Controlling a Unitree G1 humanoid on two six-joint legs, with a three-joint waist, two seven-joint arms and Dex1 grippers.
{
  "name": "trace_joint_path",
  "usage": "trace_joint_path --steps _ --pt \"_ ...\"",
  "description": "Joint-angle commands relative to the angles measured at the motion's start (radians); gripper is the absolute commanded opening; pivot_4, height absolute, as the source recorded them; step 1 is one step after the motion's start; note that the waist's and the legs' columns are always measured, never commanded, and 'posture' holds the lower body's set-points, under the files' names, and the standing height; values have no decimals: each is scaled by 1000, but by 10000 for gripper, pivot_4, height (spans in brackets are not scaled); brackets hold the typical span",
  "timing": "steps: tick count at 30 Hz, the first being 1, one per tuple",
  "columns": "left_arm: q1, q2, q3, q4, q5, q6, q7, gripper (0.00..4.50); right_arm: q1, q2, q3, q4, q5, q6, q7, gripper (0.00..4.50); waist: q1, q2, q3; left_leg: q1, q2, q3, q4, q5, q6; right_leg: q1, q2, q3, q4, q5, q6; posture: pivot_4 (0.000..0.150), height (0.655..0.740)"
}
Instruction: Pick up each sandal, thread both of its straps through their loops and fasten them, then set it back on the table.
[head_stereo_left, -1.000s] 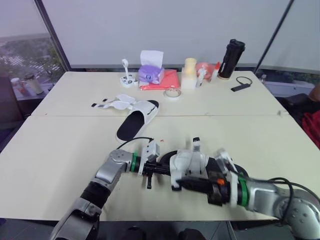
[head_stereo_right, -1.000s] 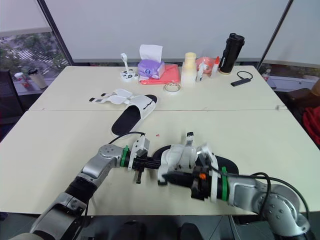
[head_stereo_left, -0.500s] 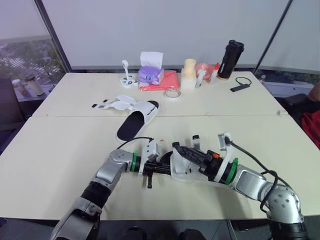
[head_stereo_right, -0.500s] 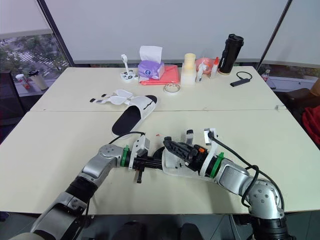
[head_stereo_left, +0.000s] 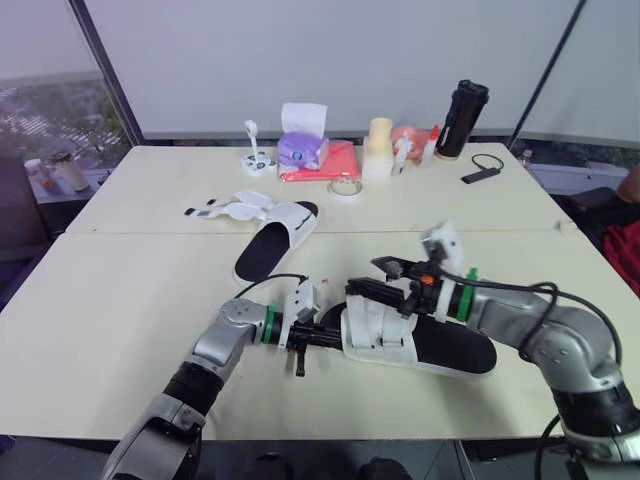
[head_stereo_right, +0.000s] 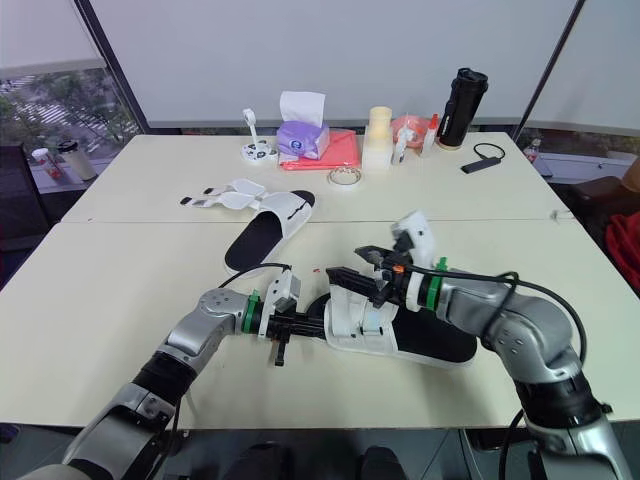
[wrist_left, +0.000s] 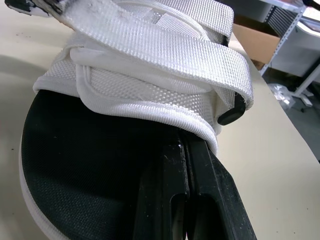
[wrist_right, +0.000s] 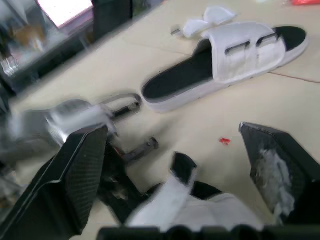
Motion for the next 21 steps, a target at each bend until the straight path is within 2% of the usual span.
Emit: trace_joint_path --steps 1,5,7,11,15,16,19,21 --pt "57 15 -54 87 88 26 39 0 -34 15 44 85 -73 -25 108 44429 2 0 0 0 0 0 0 0 0 0 0 0 0 0 0 1500 7400" --pt "67 19 -52 82 90 23 45 0 -51 31 66 125 -116 -24 184 44429 1 0 0 -1 0 0 0 0 0 0 -1 0 0 0 1 1500 7400" --pt "69 19 -49 80 89 23 50 0 -60 42 62 137 -129 -21 206 39312 0 0 0 -1 -1 0 0 0 0 0 -1 0 0 0 1 1500 7400" --pt "74 22 -47 74 88 25 55 0 -77 71 21 142 -107 9 226 21724 0 0 0 1 0 -1 0 0 0 1 -1 0 0 0 1 1500 7400" --pt "75 22 -46 70 88 26 57 0 -74 81 10 129 -120 28 236 1497 0 0 0 1 0 -1 -1 0 0 1 -1 0 0 0 1 1500 7400" --pt "75 22 -46 71 88 26 57 0 -71 83 7 124 -121 33 238 270 0 0 0 1 0 -1 -1 0 0 1 -1 0 0 0 1 1500 7400" --pt "72 21 -47 77 89 23 58 0 -60 86 -19 104 -95 53 246 270 0 0 0 1 0 -1 -1 0 0 1 -2 0 0 0 1 1500 7400" --pt "72 20 -46 77 88 24 58 0 -49 81 -72 67 -26 78 273 270 1 0 0 1 0 -1 -1 0 0 1 -2 0 0 0 0 1500 7400"
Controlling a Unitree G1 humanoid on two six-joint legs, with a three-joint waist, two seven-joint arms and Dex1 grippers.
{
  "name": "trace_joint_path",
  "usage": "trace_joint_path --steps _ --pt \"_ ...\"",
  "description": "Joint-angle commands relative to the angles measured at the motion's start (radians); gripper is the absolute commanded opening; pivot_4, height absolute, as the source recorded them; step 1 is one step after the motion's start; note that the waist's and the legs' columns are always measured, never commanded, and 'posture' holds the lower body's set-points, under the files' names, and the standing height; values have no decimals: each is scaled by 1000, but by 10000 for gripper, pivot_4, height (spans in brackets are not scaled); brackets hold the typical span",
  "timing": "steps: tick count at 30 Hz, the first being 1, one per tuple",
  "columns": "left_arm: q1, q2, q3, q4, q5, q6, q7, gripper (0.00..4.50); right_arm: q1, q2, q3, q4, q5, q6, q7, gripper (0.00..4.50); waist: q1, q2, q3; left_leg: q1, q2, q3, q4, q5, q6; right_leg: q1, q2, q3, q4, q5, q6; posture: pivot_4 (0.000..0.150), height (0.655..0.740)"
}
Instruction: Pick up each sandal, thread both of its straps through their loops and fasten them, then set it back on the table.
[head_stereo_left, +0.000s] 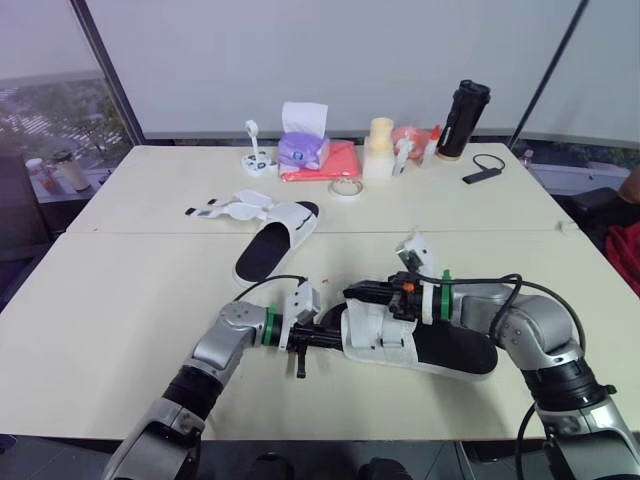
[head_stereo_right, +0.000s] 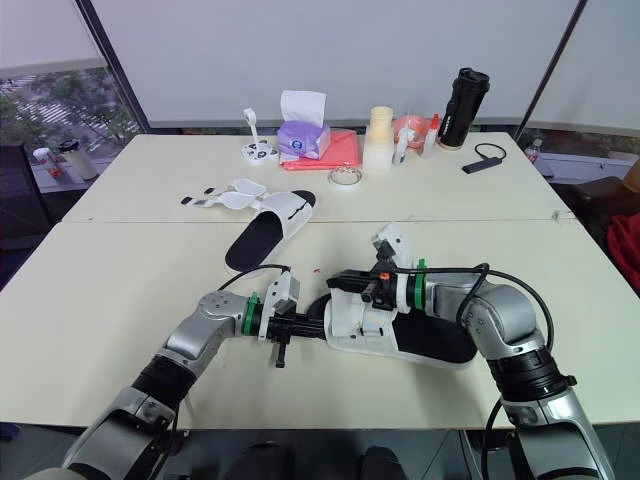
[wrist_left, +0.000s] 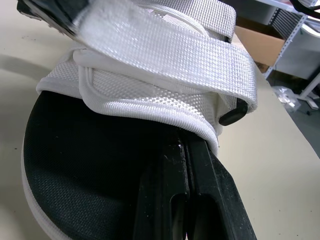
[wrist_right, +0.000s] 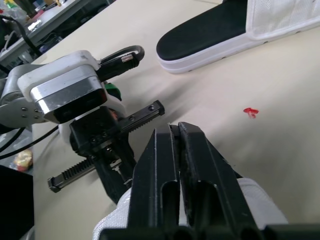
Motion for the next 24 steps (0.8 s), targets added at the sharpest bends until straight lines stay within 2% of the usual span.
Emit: trace_joint_path --steps 1,5,8,17,24 --pt "53 21 -49 90 88 42 45 0 7 -2 -105 -90 114 31 51 270 1 0 0 0 0 0 0 0 0 0 0 0 0 0 0 1500 7400" --pt "55 23 -50 94 89 40 42 0 5 26 -255 -130 284 81 3 270 1 0 0 0 0 0 0 0 0 0 0 0 0 0 0 1500 7400" --pt "55 23 -52 92 88 41 41 0 11 33 -287 -146 310 88 -27 270 0 1 1 -1 0 0 0 0 0 -1 -1 0 0 0 0 1500 7400" --pt "38 16 -53 117 93 30 38 0 18 1 -113 -45 -52 -15 -141 270 1 1 1 -2 0 0 0 0 0 -1 -1 1 0 0 0 1500 7400" --pt "44 19 -51 104 90 36 42 0 24 -9 -63 -9 -152 -35 -125 270 0 1 1 -1 -1 0 1 0 0 -1 0 0 0 0 0 1500 7400"
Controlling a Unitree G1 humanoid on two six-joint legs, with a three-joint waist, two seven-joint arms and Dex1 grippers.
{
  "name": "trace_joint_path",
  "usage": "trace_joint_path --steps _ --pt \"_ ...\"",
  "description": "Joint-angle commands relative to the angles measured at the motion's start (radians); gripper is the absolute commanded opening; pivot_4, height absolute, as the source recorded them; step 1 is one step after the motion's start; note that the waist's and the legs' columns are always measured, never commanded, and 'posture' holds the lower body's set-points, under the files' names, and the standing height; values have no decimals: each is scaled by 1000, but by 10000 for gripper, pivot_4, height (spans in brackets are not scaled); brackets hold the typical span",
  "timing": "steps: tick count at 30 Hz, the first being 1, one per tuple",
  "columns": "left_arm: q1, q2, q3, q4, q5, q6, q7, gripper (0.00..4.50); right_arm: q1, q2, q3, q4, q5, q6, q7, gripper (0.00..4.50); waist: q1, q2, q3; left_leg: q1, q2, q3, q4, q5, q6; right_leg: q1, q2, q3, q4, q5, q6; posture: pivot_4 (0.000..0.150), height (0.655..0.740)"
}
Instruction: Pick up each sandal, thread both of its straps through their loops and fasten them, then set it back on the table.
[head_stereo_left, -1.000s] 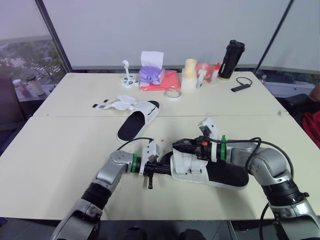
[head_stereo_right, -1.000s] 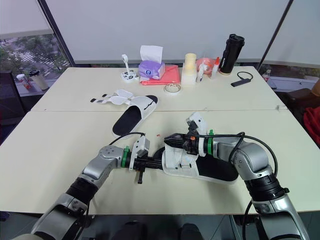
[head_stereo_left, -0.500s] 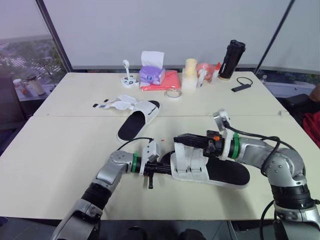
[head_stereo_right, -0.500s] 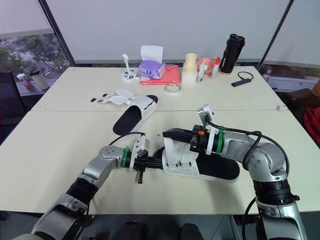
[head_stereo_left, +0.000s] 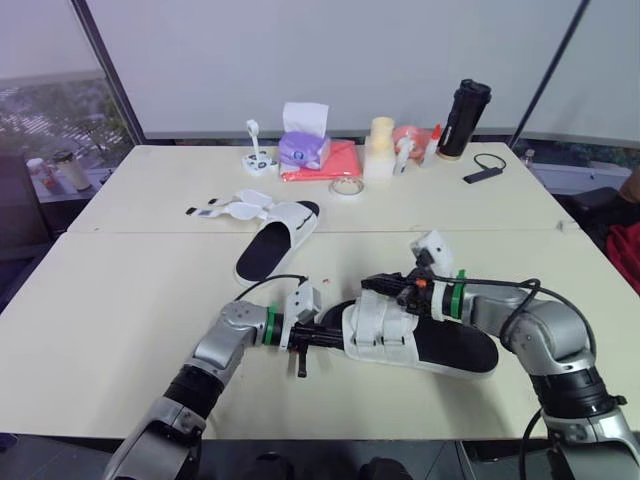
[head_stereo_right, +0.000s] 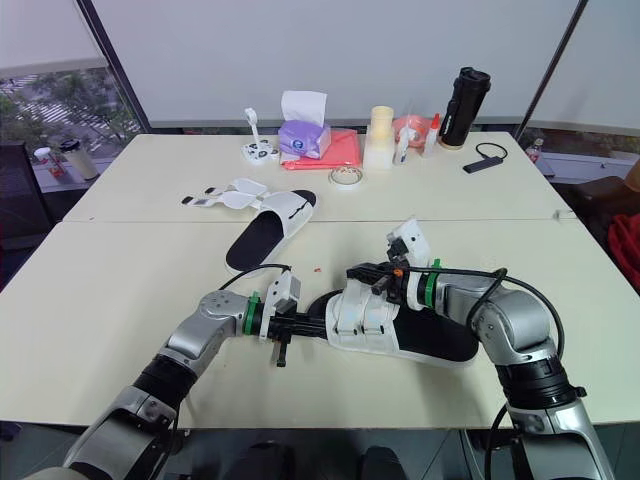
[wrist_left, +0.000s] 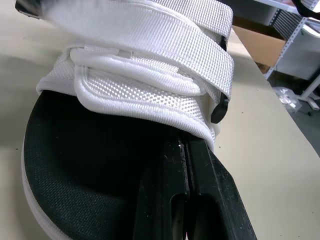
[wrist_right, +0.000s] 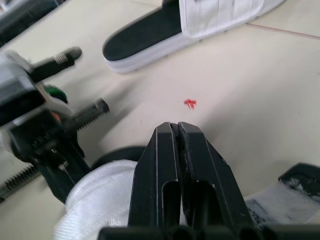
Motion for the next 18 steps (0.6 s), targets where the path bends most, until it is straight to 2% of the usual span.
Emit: trace_joint_path --steps 1,6,10,13,18 --pt "50 24 -51 94 90 43 40 0 -16 -16 -5 6 -55 -27 -2 270 0 0 0 0 0 0 0 0 0 0 0 0 0 0 0 1500 7400" --pt "50 26 -50 93 89 43 38 0 2 -85 105 35 -199 -76 29 270 0 0 0 1 0 0 0 0 0 1 0 0 0 0 0 1500 7400" --pt "46 24 -50 97 88 42 38 0 -12 -92 118 51 -235 -110 42 270 0 -1 0 3 0 0 0 0 0 2 1 0 0 0 0 1500 7400" --pt "46 24 -49 93 86 42 40 0 5 -83 68 -5 -152 -91 103 9905 0 -1 0 5 0 0 0 0 0 4 1 0 0 0 0 1500 7400" --pt "48 27 -48 83 84 46 38 0 -7 -47 -71 3 -129 -78 29 35629 0 -1 0 4 0 0 -1 0 0 4 1 0 0 0 0 1500 7400"
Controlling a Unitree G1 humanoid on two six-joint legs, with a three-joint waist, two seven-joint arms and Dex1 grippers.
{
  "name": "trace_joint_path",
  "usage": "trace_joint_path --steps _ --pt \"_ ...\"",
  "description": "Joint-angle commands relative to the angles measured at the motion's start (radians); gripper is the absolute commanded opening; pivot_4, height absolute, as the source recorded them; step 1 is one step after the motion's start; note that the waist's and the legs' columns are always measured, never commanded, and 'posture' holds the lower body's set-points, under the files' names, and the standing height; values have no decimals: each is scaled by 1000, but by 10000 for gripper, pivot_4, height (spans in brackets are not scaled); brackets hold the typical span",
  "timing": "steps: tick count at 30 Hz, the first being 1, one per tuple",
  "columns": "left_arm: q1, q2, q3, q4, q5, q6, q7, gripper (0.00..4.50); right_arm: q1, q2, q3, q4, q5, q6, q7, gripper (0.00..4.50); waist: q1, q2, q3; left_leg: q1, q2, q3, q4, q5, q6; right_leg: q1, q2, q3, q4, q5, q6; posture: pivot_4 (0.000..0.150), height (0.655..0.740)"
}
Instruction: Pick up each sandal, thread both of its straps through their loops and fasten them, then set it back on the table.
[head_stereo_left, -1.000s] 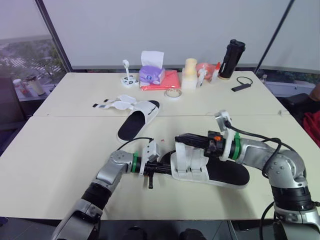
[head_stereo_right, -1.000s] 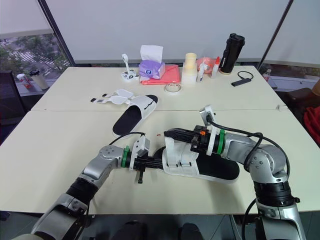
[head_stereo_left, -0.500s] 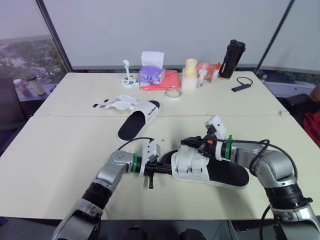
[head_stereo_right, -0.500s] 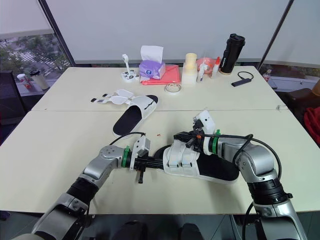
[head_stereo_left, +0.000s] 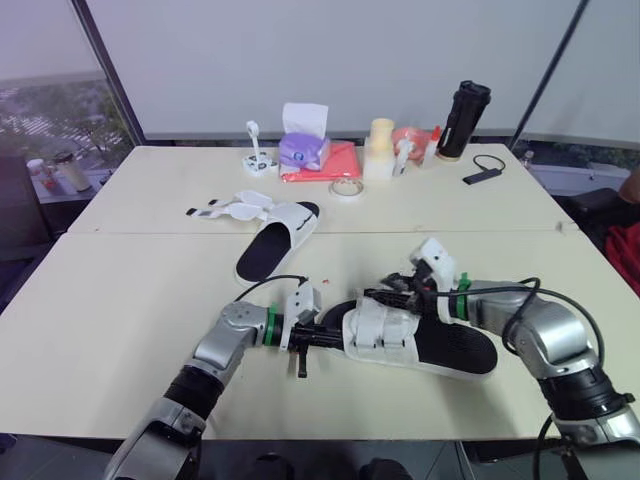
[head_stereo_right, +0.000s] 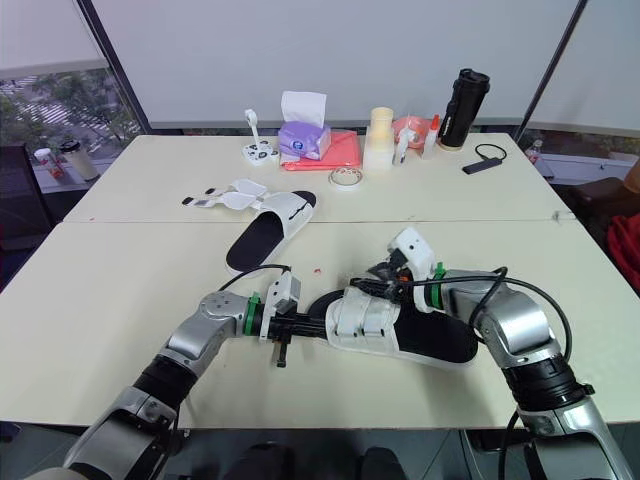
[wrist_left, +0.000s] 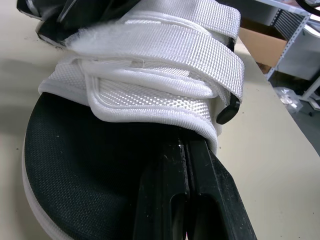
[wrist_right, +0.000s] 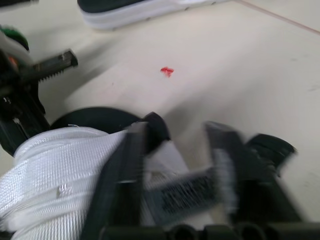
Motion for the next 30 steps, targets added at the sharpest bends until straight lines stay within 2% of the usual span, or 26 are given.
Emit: trace_joint_path --steps 1,2,7,11,15,18,21,28,29,30 --pt "45 27 -45 81 83 47 32 0 -19 27 -136 0 28 15 -73 40211 0 0 0 0 0 0 0 0 0 0 0 0 0 0 0 1500 7400" --pt "43 29 -43 76 81 50 33 0 -19 32 -176 5 44 28 -88 44724 1 0 0 0 0 0 0 0 0 0 0 0 0 0 0 1500 7400" --pt "39 51 -5 0 43 94 35 0 30 54 -395 -44 250 196 -112 44724 0 0 0 -3 0 0 -1 0 0 -3 -1 1 0 0 0 1500 7400" --pt "65 115 49 -163 -13 178 35 0 197 34 -560 -126 506 390 -65 44724 -5 1 1 -9 2 -2 -3 0 0 -8 0 0 1 2 3 1500 7400" --pt "88 161 63 -253 -35 233 46 0 291 6 -586 -163 567 424 -59 44724 -25 7 8 -14 3 1 -4 0 0 -18 1 1 7 2 3 1500 7400" --pt "109 215 87 -329 -66 270 31 0 348 7 -594 -181 594 430 -74 44724 -33 4 12 -12 3 3 -2 0 0 -21 5 4 13 1 3 1500 7400" --pt "104 247 146 -354 -123 314 24 8034 385 30 -582 -190 640 438 -85 45000 -29 4 18 -11 6 3 -1 0 0 -21 11 4 15 1 1 1500 7400" --pt "94 279 221 -435 -227 387 24 41603 390 76 -503 -171 658 419 -107 45000 -25 2 26 -13 6 2 0 0 0 -22 12 4 15 1 1 1500 7400" --pt "91 282 229 -456 -240 404 31 44518 379 83 -495 -164 670 422 -111 45000 -25 2 27 -14 7 2 0 0 0 -22 12 4 15 0 1 1500 7400" --pt "87 281 238 -471 -245 410 45 44518 370 88 -484 -160 674 422 -113 45000 -25 2 28 -14 7 2 0 0 0 -23 11 4 15 0 1 1500 7400"
